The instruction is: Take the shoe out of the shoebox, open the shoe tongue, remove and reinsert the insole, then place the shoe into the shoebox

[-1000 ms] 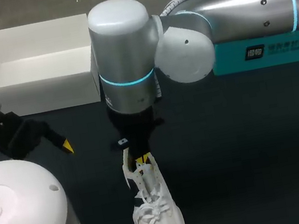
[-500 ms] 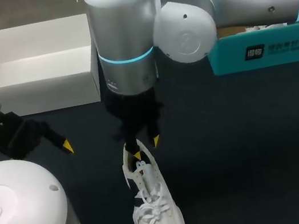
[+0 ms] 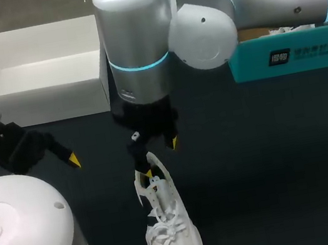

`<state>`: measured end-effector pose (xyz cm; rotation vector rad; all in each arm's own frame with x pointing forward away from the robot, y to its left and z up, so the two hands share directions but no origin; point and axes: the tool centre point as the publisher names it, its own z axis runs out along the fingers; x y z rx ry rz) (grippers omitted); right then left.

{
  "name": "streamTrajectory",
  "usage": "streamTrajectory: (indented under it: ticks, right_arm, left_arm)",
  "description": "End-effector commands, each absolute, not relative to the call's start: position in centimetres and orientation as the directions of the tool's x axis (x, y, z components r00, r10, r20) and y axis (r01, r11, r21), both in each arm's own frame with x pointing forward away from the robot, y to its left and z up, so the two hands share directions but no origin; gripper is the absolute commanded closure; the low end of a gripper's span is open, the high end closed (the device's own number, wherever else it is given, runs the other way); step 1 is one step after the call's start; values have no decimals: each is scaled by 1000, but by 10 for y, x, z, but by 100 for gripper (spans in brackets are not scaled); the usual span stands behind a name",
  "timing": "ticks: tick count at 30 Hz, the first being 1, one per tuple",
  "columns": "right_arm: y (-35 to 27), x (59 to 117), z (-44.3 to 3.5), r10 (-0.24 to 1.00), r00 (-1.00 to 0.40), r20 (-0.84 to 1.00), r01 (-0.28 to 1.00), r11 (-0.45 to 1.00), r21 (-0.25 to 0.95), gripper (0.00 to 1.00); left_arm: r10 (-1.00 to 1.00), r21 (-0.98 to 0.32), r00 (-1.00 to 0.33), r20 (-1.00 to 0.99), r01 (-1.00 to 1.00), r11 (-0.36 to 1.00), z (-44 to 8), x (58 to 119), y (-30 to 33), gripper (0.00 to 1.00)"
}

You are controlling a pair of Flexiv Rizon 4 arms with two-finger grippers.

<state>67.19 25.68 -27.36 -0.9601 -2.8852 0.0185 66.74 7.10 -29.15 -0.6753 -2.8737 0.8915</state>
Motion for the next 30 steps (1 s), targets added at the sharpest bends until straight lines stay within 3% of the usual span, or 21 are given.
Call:
streamTrajectory:
  ticks: [1, 6, 30]
  right_arm:
    - [257, 674, -279, 213, -971, 108, 223, 970, 96, 0]
    - [259, 680, -281, 9, -993, 119, 33, 979, 200, 0]
    - [266, 694, -286, -15, -992, 128, 4, 990, 143, 0]
  left_arm:
    - [426, -551, -902, -70, 391, 737, -292, 669, 71, 0]
    - [426, -551, -902, -70, 391, 737, -292, 669, 71, 0]
    - [426, -551, -902, -70, 391, 737, -292, 669, 71, 0]
